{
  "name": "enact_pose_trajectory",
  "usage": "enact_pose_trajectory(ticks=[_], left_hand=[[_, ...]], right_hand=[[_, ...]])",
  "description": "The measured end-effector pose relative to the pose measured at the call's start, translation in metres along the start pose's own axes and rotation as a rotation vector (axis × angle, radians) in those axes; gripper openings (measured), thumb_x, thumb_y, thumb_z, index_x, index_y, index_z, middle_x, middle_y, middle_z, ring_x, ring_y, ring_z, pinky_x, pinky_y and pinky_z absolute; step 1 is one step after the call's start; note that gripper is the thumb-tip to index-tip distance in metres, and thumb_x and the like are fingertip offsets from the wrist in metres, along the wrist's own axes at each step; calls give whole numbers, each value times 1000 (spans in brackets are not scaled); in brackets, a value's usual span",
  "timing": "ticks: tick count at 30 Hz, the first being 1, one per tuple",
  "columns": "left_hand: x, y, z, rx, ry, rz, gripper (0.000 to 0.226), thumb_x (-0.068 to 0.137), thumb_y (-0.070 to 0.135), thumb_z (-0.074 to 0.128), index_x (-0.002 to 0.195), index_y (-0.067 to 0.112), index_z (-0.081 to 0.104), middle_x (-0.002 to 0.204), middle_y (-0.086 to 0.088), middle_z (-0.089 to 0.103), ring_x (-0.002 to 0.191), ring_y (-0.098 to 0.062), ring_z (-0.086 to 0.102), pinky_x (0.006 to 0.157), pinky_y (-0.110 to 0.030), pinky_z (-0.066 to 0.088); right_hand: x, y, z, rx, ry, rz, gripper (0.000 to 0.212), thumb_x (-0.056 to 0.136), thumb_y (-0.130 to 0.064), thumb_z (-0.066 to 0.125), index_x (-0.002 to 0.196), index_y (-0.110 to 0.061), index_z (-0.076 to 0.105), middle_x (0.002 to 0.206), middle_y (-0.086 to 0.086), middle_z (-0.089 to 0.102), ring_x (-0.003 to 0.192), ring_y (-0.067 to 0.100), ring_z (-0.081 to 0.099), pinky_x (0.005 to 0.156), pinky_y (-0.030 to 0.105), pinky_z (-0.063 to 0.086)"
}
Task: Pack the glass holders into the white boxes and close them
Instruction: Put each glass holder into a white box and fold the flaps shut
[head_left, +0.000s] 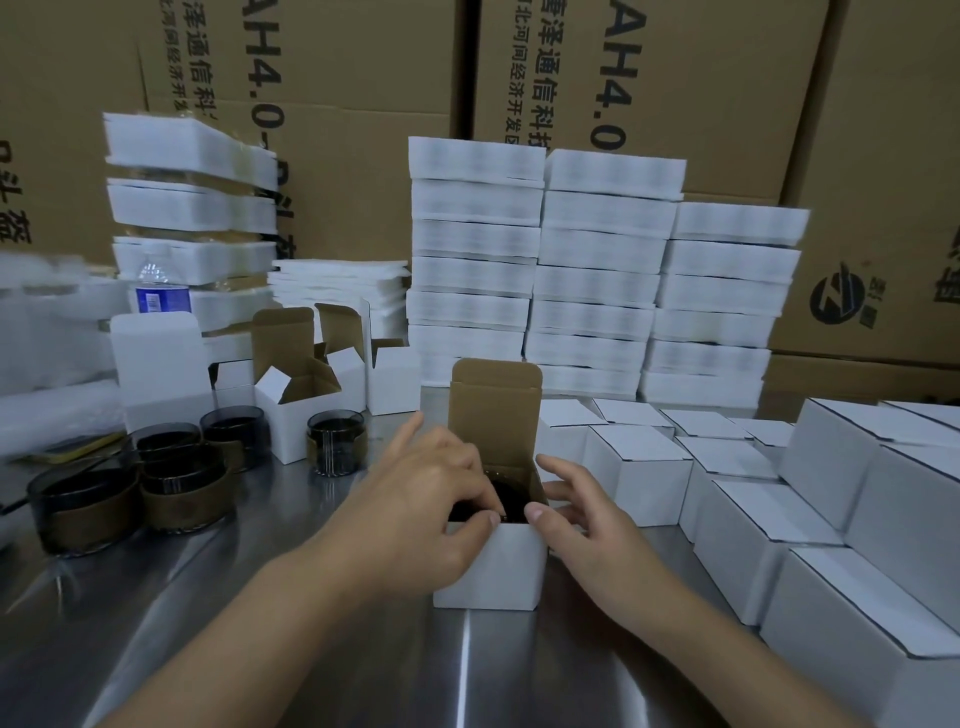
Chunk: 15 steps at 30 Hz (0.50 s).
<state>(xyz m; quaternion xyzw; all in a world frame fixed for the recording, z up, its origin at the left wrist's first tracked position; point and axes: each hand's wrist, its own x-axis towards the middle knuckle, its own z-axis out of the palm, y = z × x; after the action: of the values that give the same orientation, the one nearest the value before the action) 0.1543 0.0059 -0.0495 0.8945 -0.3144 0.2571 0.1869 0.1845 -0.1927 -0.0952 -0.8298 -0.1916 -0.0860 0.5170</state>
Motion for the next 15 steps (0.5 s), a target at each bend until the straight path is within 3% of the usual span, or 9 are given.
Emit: enact_pose_trajectory(ticks=[3, 7, 10, 13, 15], left_hand=[[-1, -1, 2, 29, -2, 61, 29, 90, 36, 48, 88, 24, 75, 71, 19, 42, 90, 7, 35, 89, -9, 23], [-1, 2, 1, -11, 66, 50, 31, 89, 39, 46, 102, 30, 72, 86, 20, 53, 90, 3, 43, 76, -15, 36], [0, 3, 4, -329, 291, -88, 30, 91, 34, 45, 108, 30, 69, 100, 19, 60, 102, 3, 54, 84, -9, 39], [5, -1, 11, -580, 544, -292, 24, 96, 24, 47, 104, 40, 63, 108, 20, 58, 108, 7, 52, 84, -4, 38], [7, -6, 14, -787, 572, -519, 29, 98, 16, 47, 103, 41, 60, 110, 19, 57, 108, 7, 52, 80, -9, 41]], right_hand=[[-1, -1, 0, -2, 1, 3, 44, 86, -43, 59, 126, -47, 42, 115, -16, 55, 96, -1, 58, 78, 11, 45], [-1, -1, -1, 2, -8, -2, 40, 86, -43, 60, 123, -47, 45, 118, -12, 57, 98, 5, 60, 87, 24, 49], [-1, -3, -1, 32, -11, 14, 45, 80, -55, 61, 122, -48, 47, 119, -11, 59, 100, 7, 61, 92, 34, 50], [-3, -4, -3, 18, -27, 46, 64, 63, -71, 55, 122, -50, 46, 115, -17, 59, 100, 3, 61, 93, 34, 51], [-2, -7, -2, 135, -27, 84, 69, 58, -71, 57, 121, -44, 51, 106, -17, 64, 98, 3, 62, 92, 32, 51]])
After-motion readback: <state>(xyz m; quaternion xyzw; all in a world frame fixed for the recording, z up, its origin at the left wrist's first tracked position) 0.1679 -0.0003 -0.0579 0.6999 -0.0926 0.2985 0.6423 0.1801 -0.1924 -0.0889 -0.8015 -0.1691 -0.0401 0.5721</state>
